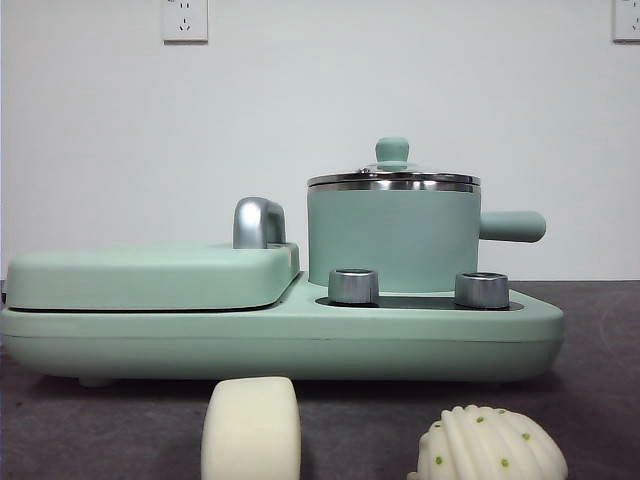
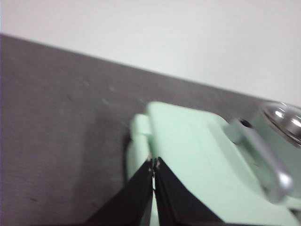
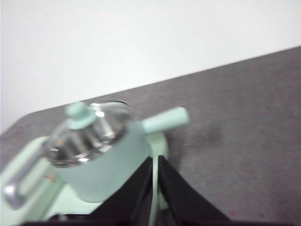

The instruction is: Put the buns in a small steamer

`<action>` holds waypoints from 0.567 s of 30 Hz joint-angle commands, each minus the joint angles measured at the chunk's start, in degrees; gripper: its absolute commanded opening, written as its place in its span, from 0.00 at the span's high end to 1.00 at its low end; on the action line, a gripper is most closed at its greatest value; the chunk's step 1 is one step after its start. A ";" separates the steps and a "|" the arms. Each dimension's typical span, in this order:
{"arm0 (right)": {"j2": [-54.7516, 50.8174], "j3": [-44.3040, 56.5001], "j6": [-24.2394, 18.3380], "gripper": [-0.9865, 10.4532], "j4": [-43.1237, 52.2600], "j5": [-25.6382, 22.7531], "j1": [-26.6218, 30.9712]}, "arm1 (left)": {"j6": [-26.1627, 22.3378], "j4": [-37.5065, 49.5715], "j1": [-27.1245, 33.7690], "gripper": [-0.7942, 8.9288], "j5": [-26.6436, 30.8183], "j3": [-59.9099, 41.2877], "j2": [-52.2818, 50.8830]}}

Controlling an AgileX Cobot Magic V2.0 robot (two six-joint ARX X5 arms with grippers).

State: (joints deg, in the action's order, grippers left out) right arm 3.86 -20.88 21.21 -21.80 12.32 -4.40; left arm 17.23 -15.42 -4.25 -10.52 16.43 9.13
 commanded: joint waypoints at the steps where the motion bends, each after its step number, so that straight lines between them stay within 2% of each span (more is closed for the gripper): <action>1: 2.62 -5.18 0.98 0.90 -2.64 3.02 -0.02 | 0.22 -1.11 -0.85 0.91 -3.06 5.57 4.04; 5: 7.28 -12.13 -0.15 0.90 -7.63 9.55 -0.02 | -0.31 -3.13 -2.01 0.91 -8.39 13.05 10.58; 11: 15.15 -22.05 -5.92 0.90 -15.41 20.94 -0.02 | -1.99 -6.93 -3.80 0.91 -15.85 24.33 20.02; 17: 21.05 -29.55 -12.48 0.90 -21.59 25.68 -0.02 | -2.27 -9.53 -5.97 0.91 -23.06 32.46 27.43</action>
State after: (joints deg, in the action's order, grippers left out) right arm 24.53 -49.36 11.92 -43.38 37.60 -4.40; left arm 15.88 -25.04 -10.00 -32.42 47.51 36.05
